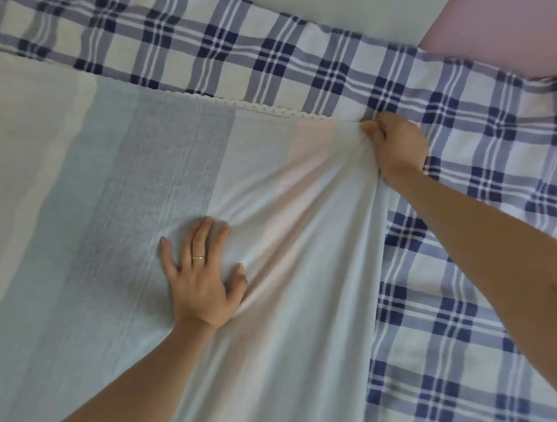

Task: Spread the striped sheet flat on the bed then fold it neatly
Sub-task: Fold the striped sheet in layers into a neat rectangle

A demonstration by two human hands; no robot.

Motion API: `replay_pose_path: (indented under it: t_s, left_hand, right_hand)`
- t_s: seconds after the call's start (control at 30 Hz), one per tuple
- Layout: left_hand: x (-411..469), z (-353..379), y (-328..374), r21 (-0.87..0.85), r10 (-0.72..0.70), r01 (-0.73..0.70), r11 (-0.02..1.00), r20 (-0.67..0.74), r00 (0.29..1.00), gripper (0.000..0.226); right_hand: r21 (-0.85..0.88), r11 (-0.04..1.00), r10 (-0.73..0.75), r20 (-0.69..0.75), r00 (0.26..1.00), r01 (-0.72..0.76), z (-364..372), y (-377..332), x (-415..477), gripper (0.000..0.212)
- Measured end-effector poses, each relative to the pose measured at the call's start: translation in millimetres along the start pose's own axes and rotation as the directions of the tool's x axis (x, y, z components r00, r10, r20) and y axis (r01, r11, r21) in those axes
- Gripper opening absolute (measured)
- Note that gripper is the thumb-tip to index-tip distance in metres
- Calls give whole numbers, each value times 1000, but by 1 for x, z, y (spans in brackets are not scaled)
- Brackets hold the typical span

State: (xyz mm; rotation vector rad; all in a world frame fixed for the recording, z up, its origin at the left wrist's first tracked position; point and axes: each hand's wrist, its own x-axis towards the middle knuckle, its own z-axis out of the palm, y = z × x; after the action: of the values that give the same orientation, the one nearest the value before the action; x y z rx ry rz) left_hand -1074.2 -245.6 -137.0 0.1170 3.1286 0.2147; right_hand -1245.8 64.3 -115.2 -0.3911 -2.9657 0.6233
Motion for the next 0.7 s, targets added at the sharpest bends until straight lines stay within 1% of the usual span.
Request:
replay_pose_path:
  t_s: [0.07,0.13,0.2,0.23,0.27,0.33,0.37,0.43,0.5,0.57,0.6,0.63,0.67,0.7]
  left_hand:
    - [0,1,-1,9,6,-6,1000,-1,1000,65]
    - [0,1,-2,13,2,-2,1000,-3,1000,65]
    - [0,1,-1,18,1,-1,1000,-6,1000,65]
    - [0,2,-1,19,3,-3,1000,-11,1000,66]
    - [0,2,-2,18,2,-1,1000,-17,1000,66]
    - [0,2,-2,9,0,0,1000,-22,1000,66]
    - [1,1,-1,6,1,-1,1000,-21,1000,65]
    - [0,0,0,14,0,0,1000,-17,1000,65]
    - [0,-1,-1,13,-8,8,1000,-8,1000,65]
    - [0,-1,-1,18,-7,7,1000,-3,1000,66]
    - [0,0,-2,20,-5,5,1000,-1,1000,66]
    - [0,0,-2,16,-2,2,1000,1,1000,66]
    - [0,0,-2,11,1,-1,1000,2,1000,66]
    - [0,0,-2,7,5,-5,1000,-1,1000,66]
  right_hand:
    - [-5,999,47,-4,999,-47,4,1,3,36]
    - [6,988,153,17,988,-153,2,-4,9,45]
    - [130,942,310,28,950,-311,0,-10,18,52]
    - [170,923,342,55,938,-346,-3,-14,21,54]
    - [144,936,314,63,947,-320,-6,-17,24,56]
    - [-35,988,150,56,987,-148,-14,-21,25,60]
    - [-137,989,59,68,996,-49,-18,-23,26,62]
    - [-248,963,-81,115,990,108,-22,-35,21,69]
    - [-318,917,-178,217,960,242,-19,-57,16,74]
    - [-310,902,-179,368,912,302,-12,-81,17,67]
    - [-279,911,-156,446,881,303,-8,-90,20,58]
    - [-240,924,-150,487,860,297,-4,-94,24,47]
    - [-198,935,-167,483,859,293,-2,-96,29,35]
    - [-150,948,-192,432,881,280,1,-94,32,24]
